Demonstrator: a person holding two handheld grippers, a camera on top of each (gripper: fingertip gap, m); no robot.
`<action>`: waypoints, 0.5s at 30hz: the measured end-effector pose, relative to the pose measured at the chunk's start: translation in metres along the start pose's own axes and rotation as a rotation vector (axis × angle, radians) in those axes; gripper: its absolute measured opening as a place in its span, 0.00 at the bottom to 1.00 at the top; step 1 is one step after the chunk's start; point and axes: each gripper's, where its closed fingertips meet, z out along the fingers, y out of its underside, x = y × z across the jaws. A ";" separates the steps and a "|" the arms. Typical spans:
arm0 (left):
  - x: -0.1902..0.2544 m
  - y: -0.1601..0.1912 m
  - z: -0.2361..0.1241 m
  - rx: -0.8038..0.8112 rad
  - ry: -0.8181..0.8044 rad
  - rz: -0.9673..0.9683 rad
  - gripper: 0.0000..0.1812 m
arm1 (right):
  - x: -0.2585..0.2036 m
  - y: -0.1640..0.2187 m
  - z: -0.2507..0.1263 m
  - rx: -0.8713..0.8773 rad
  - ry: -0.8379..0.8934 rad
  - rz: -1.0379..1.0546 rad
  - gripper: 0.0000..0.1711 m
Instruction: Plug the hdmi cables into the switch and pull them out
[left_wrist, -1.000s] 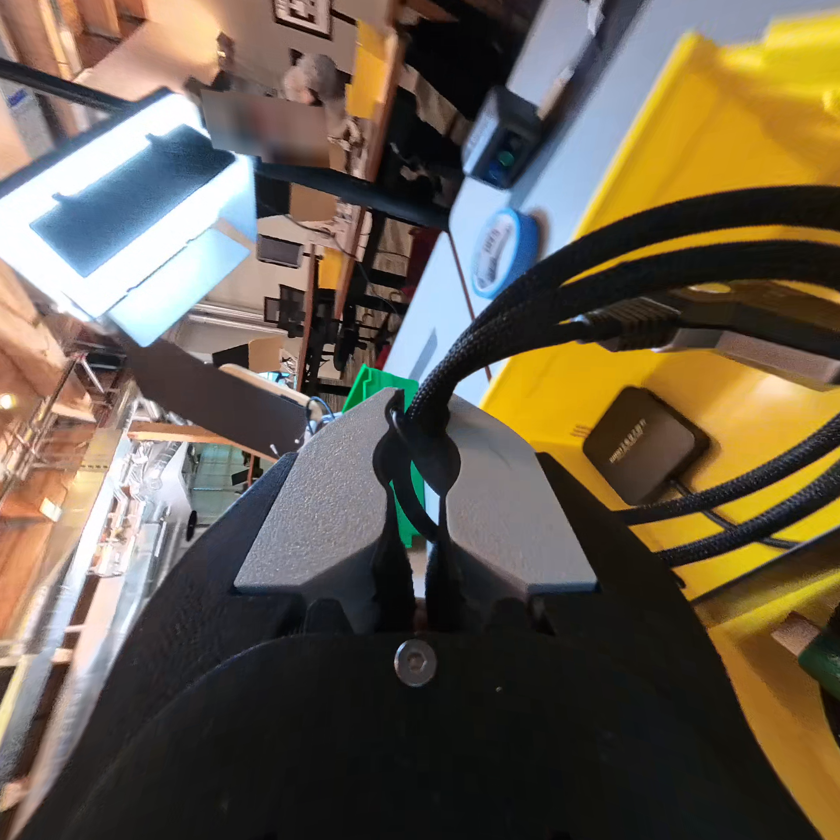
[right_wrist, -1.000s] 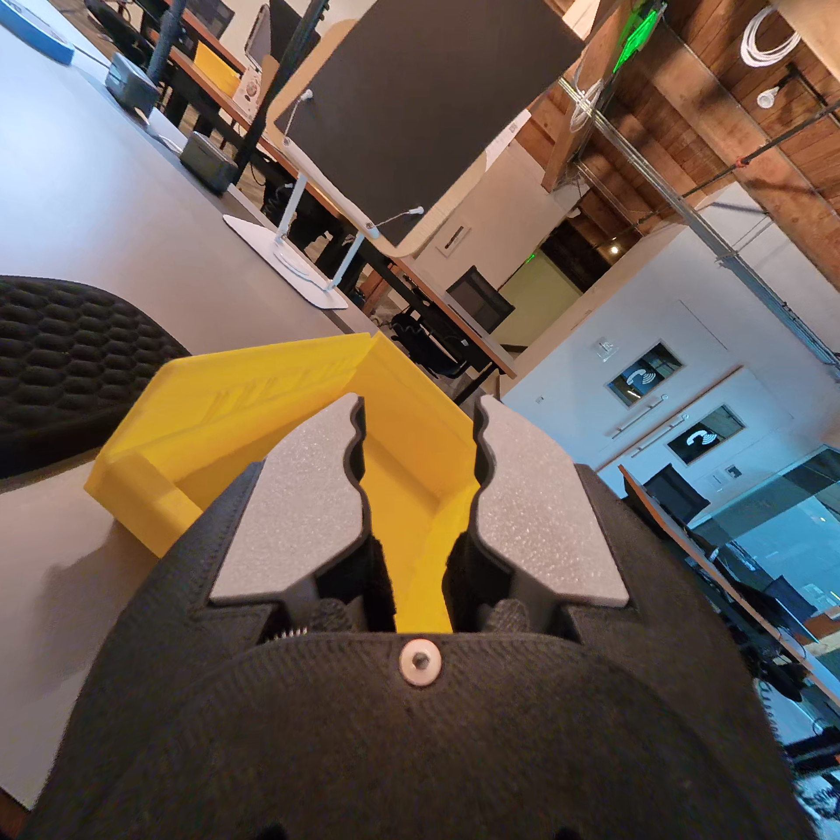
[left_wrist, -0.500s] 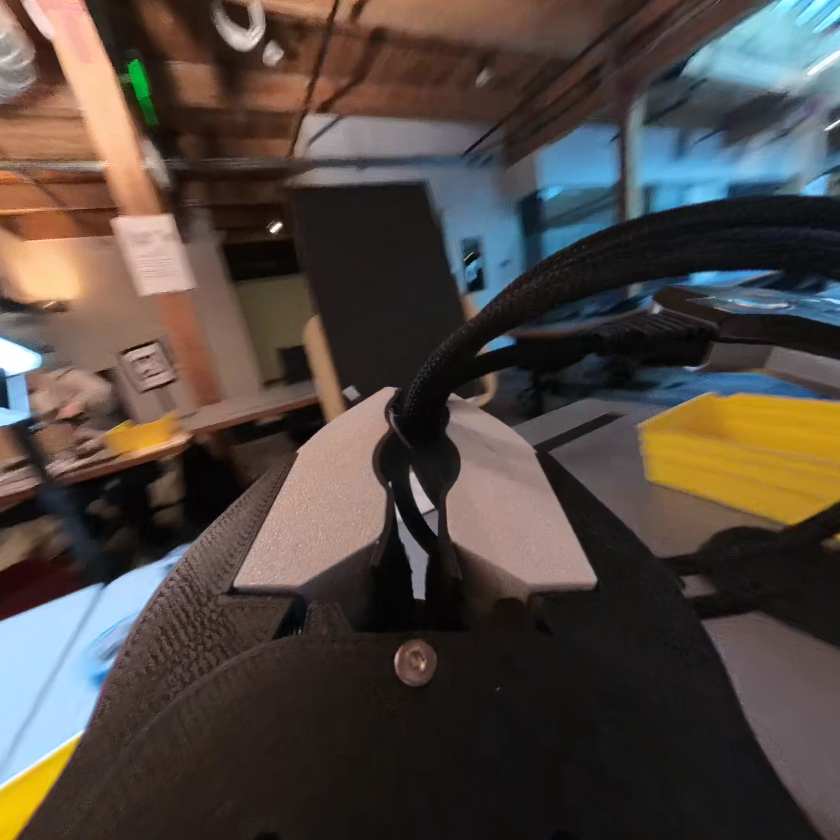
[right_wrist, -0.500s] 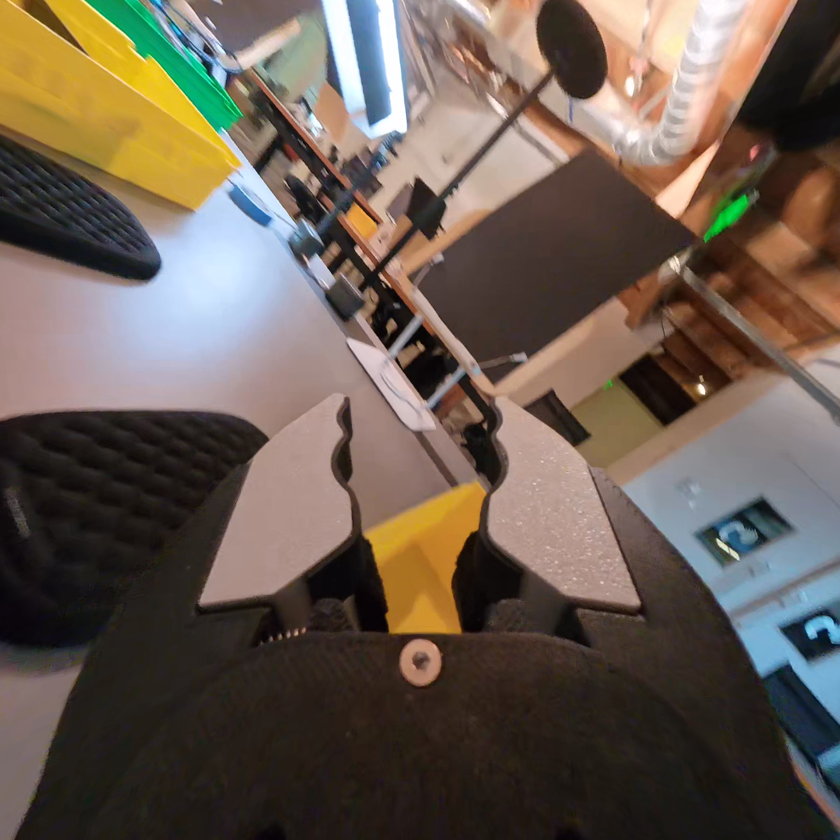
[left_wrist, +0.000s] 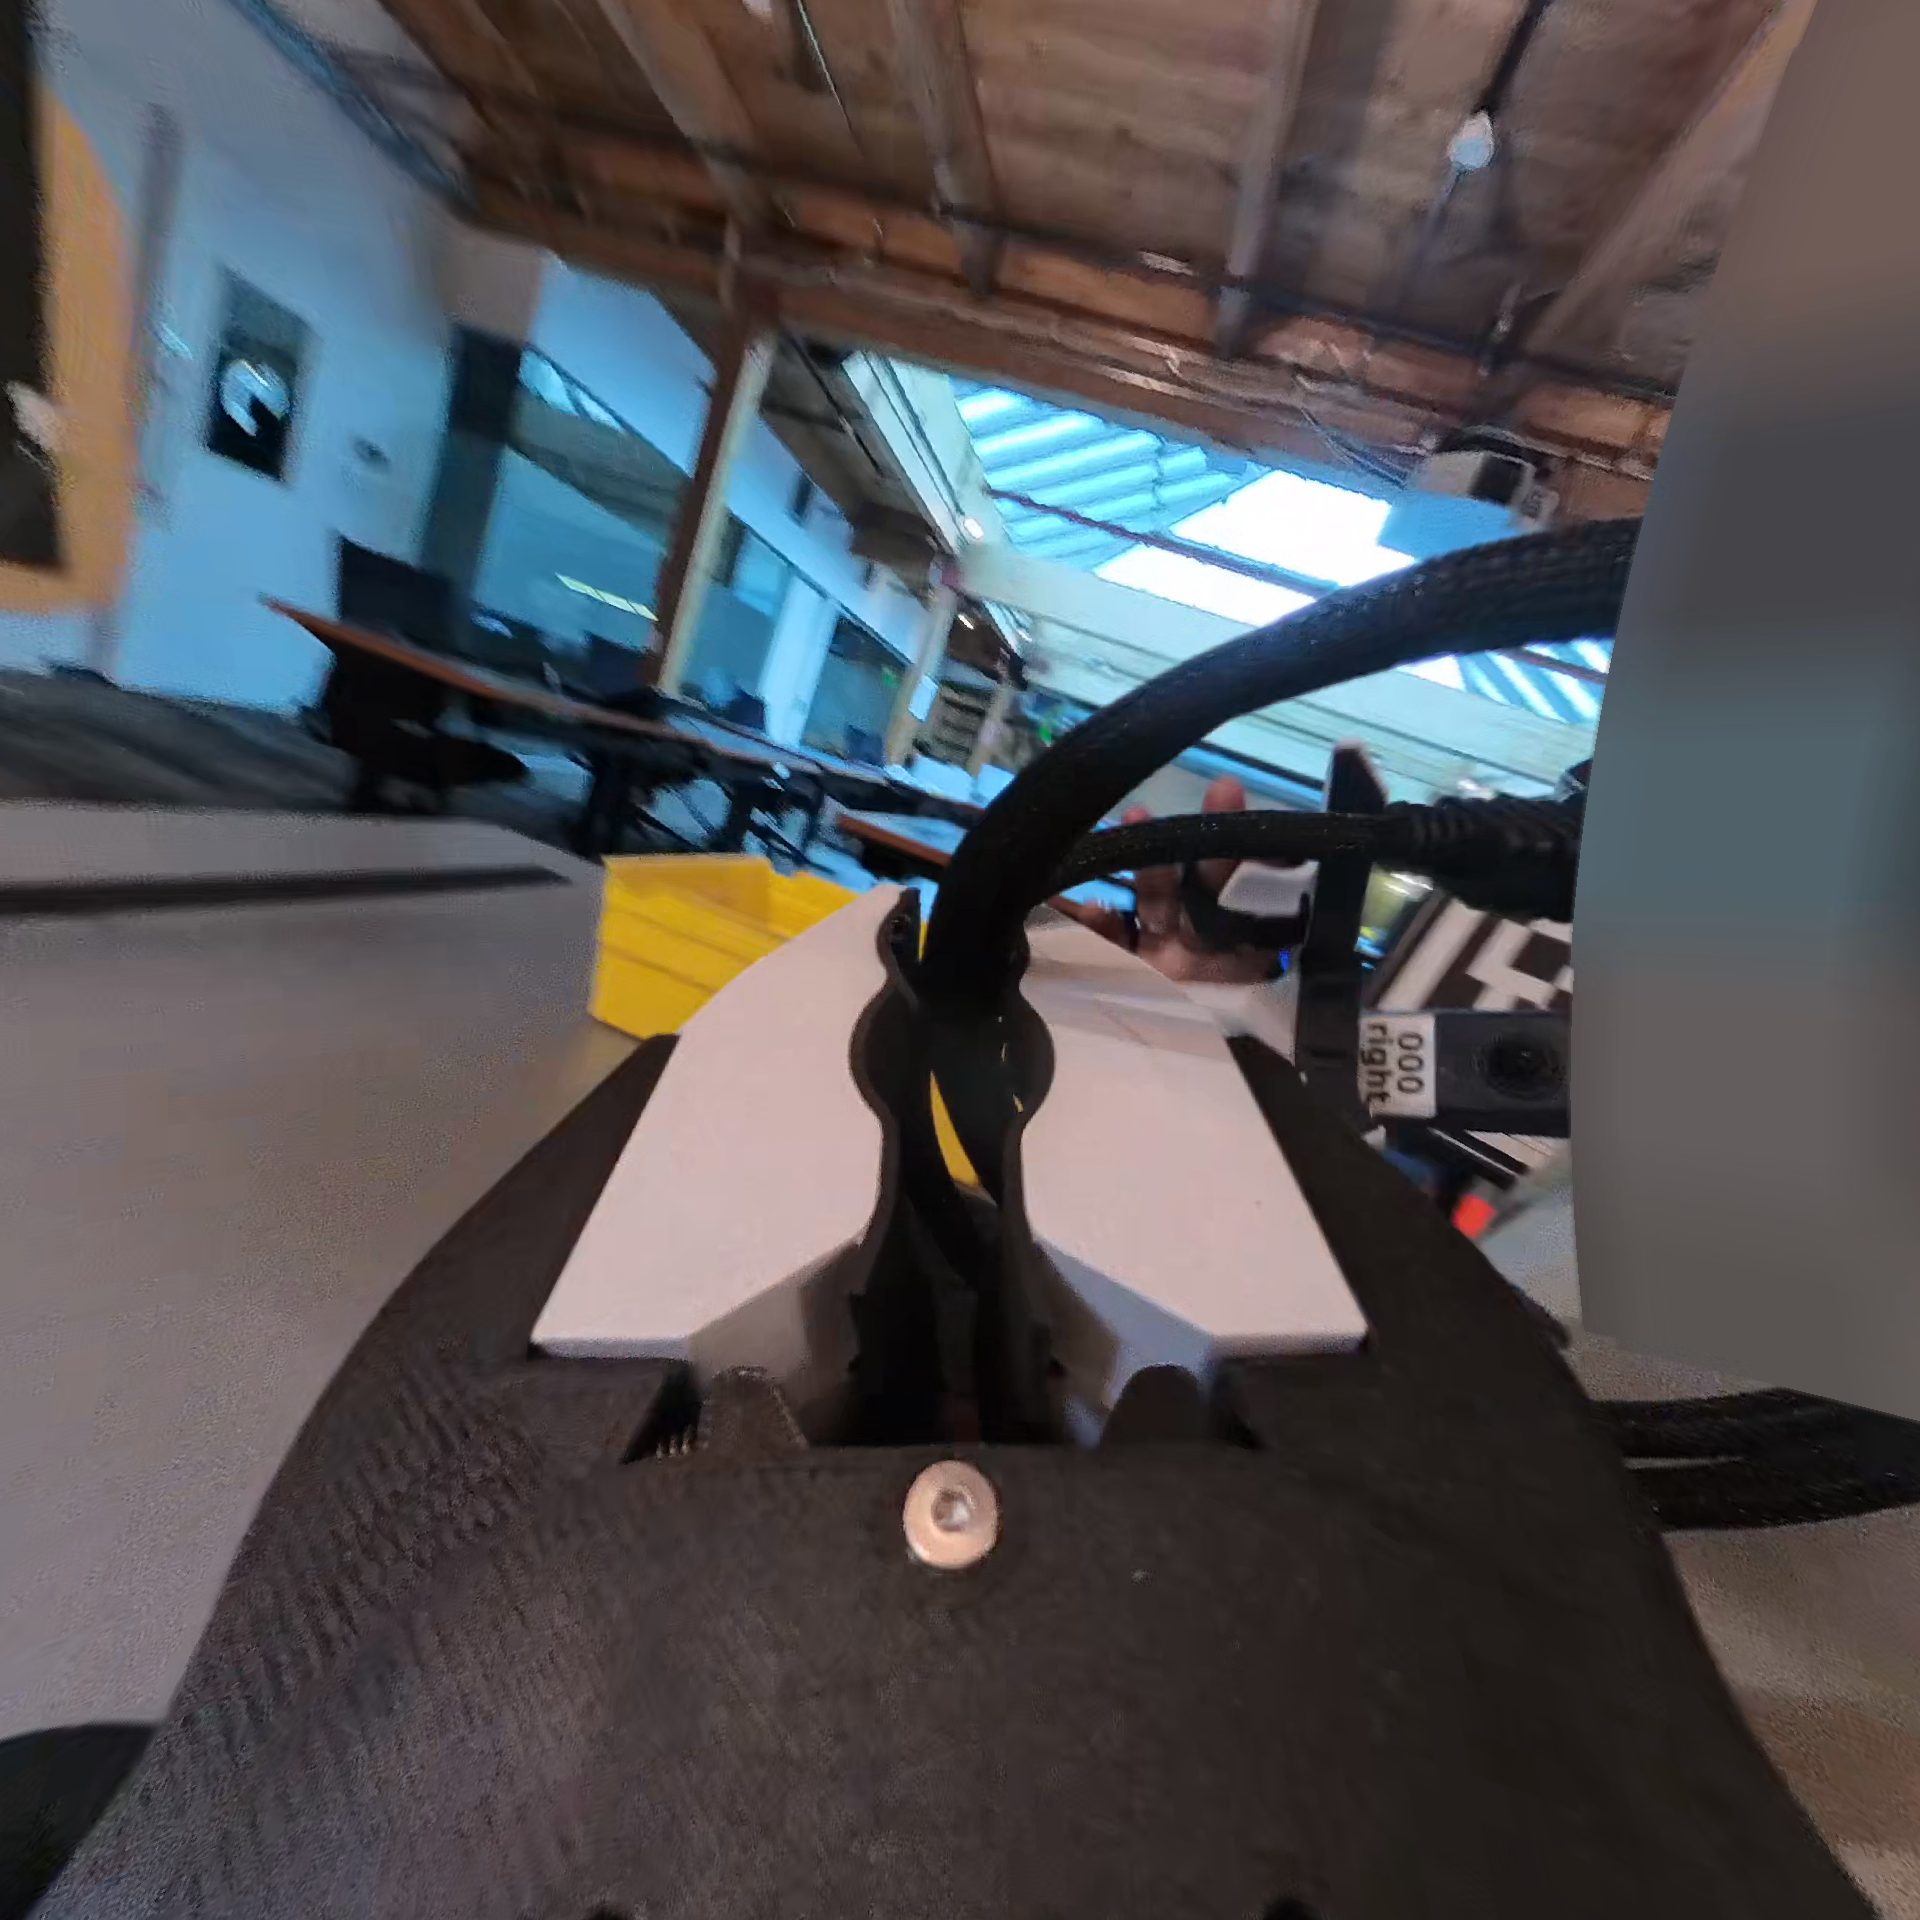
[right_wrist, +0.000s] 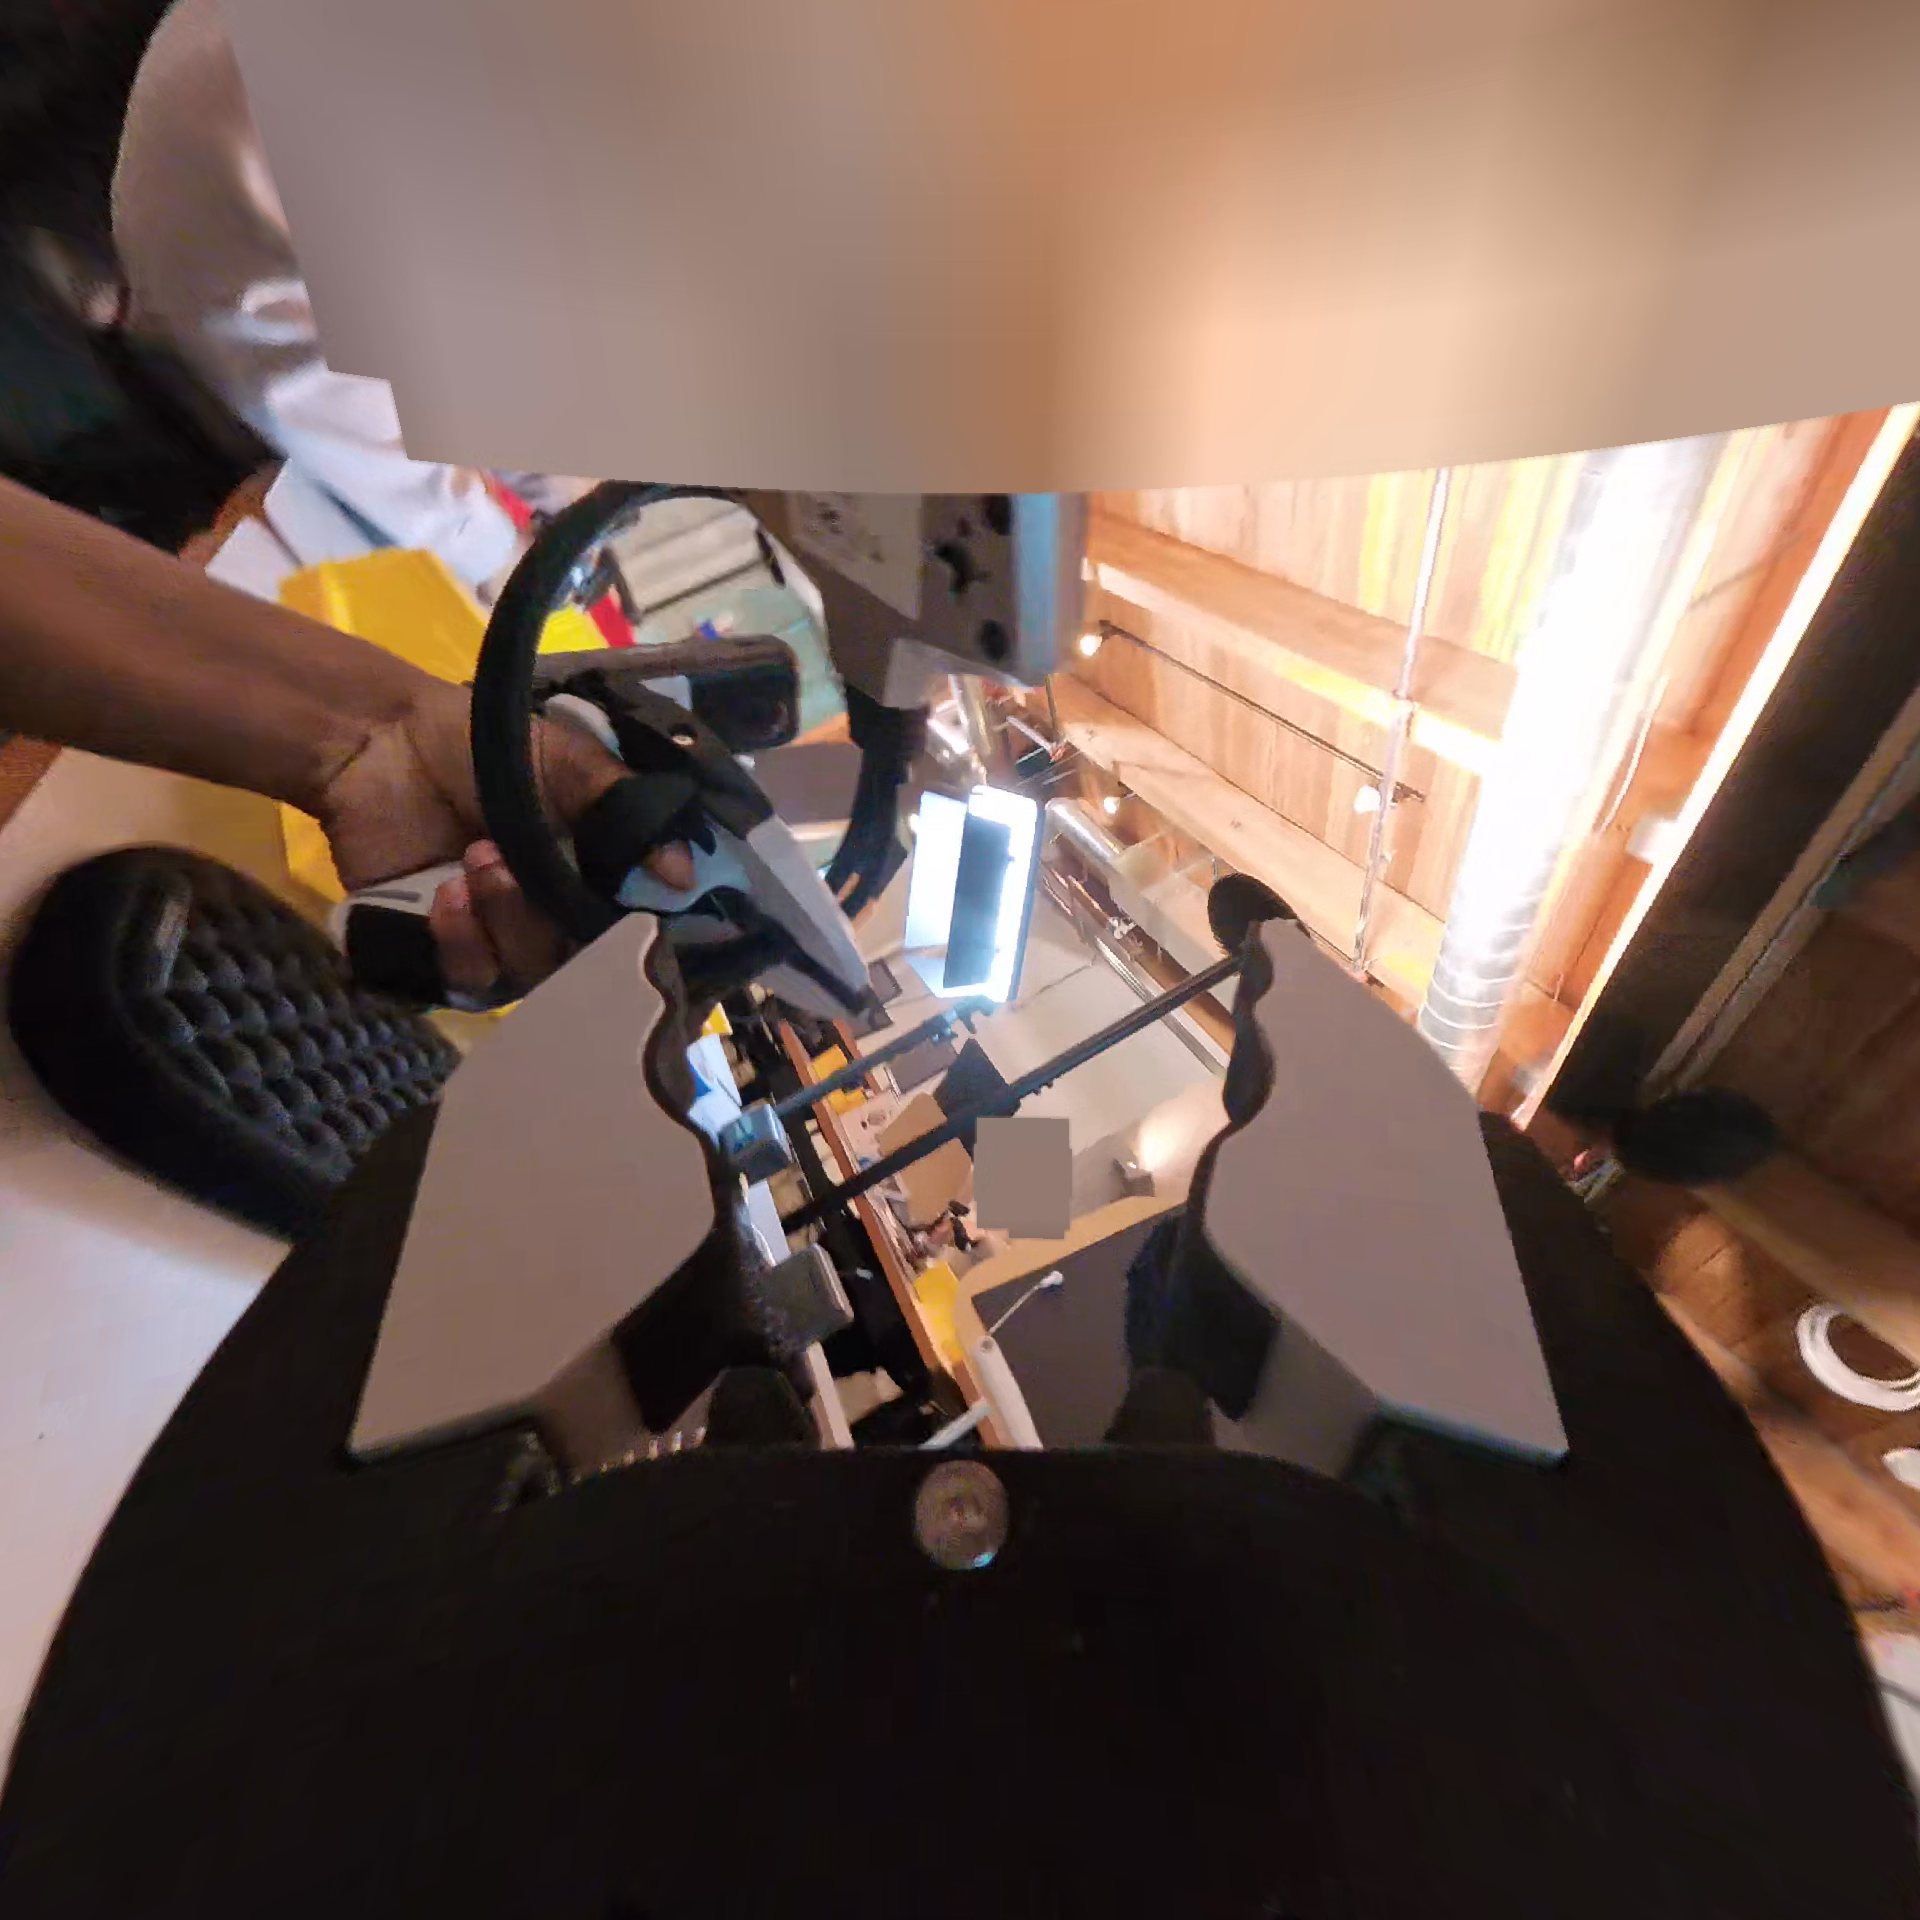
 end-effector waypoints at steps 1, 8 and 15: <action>0.001 0.011 0.006 -0.028 0.026 -0.030 0.07 | -0.004 -0.002 0.003 -0.008 -0.020 -0.022 0.57; 0.003 0.070 0.032 -0.260 0.064 -0.053 0.08 | -0.030 -0.033 0.006 0.153 -0.193 0.116 0.25; -0.023 0.036 0.012 -0.162 -0.134 0.151 0.38 | -0.021 -0.005 -0.004 -0.052 -0.148 -0.108 0.13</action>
